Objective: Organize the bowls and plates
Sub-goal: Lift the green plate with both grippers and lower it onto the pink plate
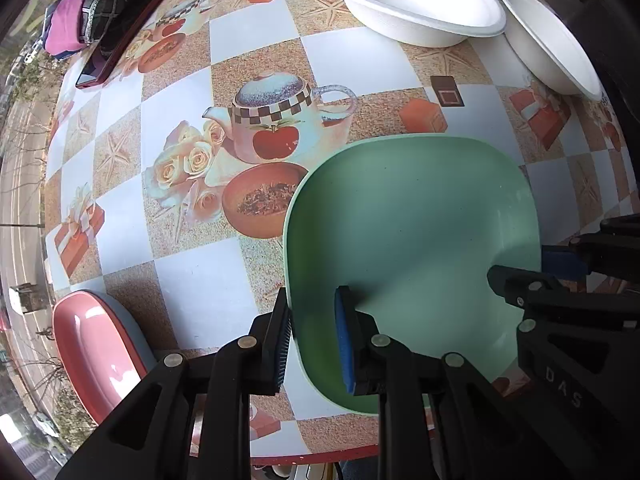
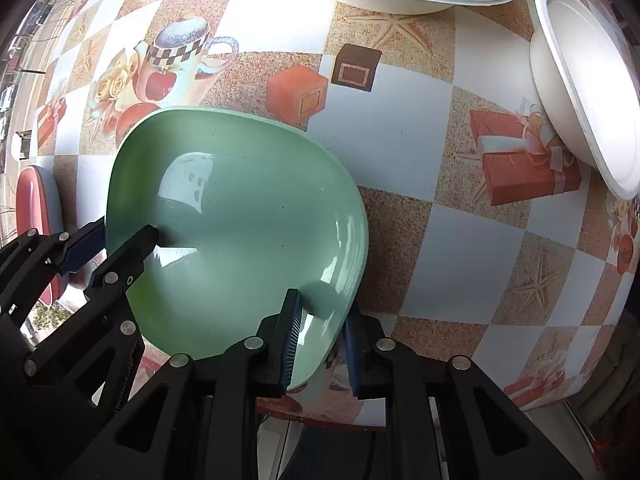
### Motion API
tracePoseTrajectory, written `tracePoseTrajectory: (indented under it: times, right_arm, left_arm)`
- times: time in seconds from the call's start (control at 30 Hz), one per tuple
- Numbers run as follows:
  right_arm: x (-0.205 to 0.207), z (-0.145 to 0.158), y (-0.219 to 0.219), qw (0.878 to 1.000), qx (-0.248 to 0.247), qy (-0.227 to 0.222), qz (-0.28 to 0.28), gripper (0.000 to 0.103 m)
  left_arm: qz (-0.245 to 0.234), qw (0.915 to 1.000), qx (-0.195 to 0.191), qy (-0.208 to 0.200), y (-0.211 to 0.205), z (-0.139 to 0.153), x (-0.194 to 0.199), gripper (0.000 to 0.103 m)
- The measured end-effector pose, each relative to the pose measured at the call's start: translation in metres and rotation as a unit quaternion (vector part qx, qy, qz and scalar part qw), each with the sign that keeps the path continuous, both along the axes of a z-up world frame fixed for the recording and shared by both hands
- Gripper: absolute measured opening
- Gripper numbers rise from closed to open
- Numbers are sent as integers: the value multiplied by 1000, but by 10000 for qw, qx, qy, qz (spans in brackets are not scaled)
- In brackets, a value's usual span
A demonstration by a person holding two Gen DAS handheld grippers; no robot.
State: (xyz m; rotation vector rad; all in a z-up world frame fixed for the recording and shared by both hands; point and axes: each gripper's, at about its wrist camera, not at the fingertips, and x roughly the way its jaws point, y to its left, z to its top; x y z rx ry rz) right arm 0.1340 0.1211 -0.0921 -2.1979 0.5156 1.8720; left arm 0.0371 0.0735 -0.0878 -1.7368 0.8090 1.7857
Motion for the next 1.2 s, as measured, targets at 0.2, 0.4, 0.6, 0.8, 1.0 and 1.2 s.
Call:
tracePoseTrajectory:
  times: [0.2, 0.4, 0.6, 0.8, 1.0, 1.2]
  right_arm:
    - [-8, -6, 5, 9998, -50, -185, -68, 21]
    - [-14, -9, 10, 9994, -73, -298, -148, 21]
    - [-20, -15, 16, 9989, -131, -380, -234, 22]
    - [-25, -20, 10, 9980, -23, -603, -167, 22]
    - [-20, -27, -3, 9961, -116, -864, -152, 22]
    - [-23, -27, -14, 9952, -225, -943, -107, 22]
  left_arm:
    - [-53, 10000, 74, -20, 0, 4, 0, 22]
    - [-102, 9998, 151, -40, -2, 5, 1, 22]
    - [-129, 9997, 197, -46, -4, 4, 2, 22]
    - [-112, 9991, 349, -200, -10, 4, 0, 22]
    - [-212, 9981, 402, -425, -23, 3, 2, 22]
    - [-255, 9975, 404, -522, -39, 5, 4, 22]
